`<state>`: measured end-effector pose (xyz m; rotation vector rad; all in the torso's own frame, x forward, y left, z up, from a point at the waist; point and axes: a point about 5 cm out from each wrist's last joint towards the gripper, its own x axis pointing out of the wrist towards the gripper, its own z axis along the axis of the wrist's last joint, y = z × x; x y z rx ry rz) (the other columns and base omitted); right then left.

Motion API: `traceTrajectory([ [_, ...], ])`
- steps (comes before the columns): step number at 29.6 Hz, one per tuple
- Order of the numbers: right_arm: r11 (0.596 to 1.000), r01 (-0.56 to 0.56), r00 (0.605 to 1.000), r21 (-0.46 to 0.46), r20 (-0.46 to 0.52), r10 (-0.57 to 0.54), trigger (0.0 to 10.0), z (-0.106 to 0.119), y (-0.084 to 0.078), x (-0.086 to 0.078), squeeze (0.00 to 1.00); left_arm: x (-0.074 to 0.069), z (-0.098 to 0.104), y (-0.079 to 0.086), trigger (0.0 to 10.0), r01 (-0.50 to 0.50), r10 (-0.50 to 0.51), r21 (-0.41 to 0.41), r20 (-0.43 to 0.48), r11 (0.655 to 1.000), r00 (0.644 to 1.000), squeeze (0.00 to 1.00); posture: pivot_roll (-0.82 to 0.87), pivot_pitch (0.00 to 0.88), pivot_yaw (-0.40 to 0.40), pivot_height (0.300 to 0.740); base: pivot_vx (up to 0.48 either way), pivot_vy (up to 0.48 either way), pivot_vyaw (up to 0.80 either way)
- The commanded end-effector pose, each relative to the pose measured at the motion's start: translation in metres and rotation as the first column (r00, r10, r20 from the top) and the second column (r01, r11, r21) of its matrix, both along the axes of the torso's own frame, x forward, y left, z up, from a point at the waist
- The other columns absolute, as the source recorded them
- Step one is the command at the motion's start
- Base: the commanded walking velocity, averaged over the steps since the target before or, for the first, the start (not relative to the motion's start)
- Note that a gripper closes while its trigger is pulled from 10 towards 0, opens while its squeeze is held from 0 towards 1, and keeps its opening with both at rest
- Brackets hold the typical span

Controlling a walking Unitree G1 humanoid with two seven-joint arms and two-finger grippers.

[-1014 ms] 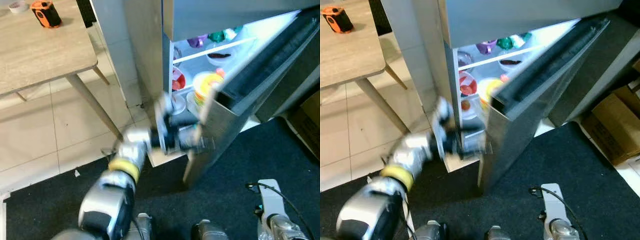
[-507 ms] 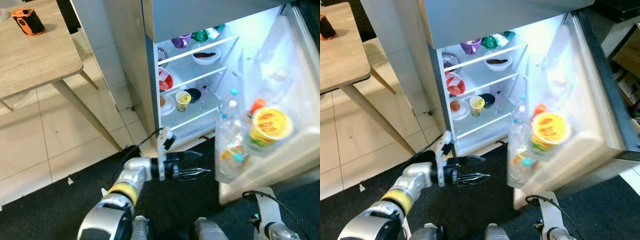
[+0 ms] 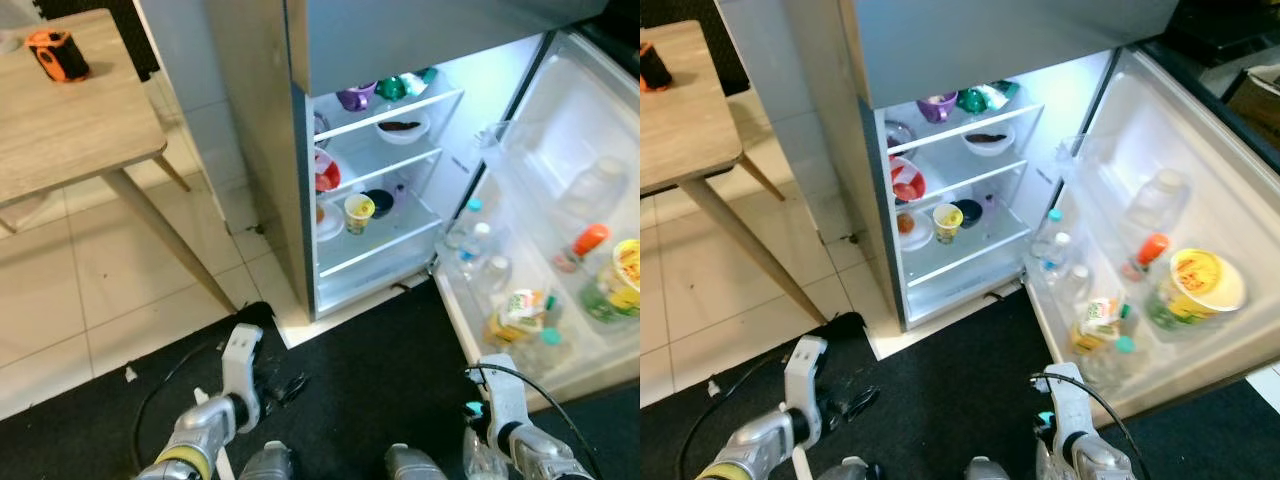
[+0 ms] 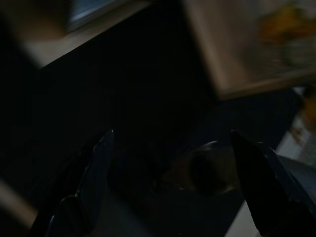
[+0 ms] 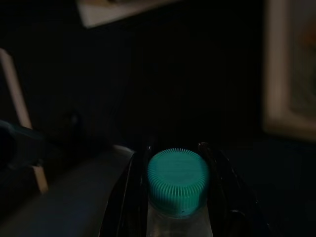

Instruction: Restocking fridge

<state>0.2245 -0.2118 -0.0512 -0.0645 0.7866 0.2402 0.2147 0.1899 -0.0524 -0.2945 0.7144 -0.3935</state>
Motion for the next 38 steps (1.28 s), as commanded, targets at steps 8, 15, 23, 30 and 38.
traceTrajectory([
  [8, 0.999, -0.037, 0.997, -0.030, -0.072, 0.035, 10.0, -0.009, 0.006, -0.011, 0.00, -0.073, -0.039, 0.020, 10.0, -0.179, 0.212, 0.149, -0.245, 0.972, 0.946, 0.00, -0.05, 0.075, -0.020, 0.740, 0.000, 0.000, -0.38],
  [15, 0.998, 0.004, 0.993, -0.061, -0.121, -0.011, 10.0, -0.015, -0.006, -0.023, 0.00, -0.077, -0.042, 0.013, 10.0, -0.184, 0.221, 0.161, -0.256, 0.970, 0.941, 0.00, -0.05, 0.057, -0.024, 0.740, 0.000, 0.000, -0.77],
  [23, 0.987, 0.061, 0.968, -0.151, -0.233, -0.096, 10.0, -0.029, -0.023, -0.054, 0.00, -0.064, -0.039, 0.002, 10.0, -0.182, 0.214, 0.154, -0.231, 0.971, 0.949, 0.00, -0.04, 0.036, -0.025, 0.740, 0.000, 0.000, -0.77],
  [30, 0.978, 0.083, 0.946, -0.191, -0.295, -0.138, 10.0, -0.037, -0.029, -0.076, 0.00, -0.062, -0.039, -0.002, 10.0, -0.163, 0.197, 0.158, -0.232, 0.974, 0.953, 0.00, -0.05, 0.025, -0.022, 0.740, 0.000, 0.000, -0.78],
  [38, 0.976, 0.083, 0.937, -0.200, -0.317, -0.144, 10.0, -0.041, -0.027, -0.085, 0.00, -0.064, -0.041, -0.006, 10.0, -0.152, 0.187, 0.159, -0.240, 0.976, 0.953, 0.00, -0.04, 0.021, -0.019, 0.740, 0.000, 0.000, -0.78],
])
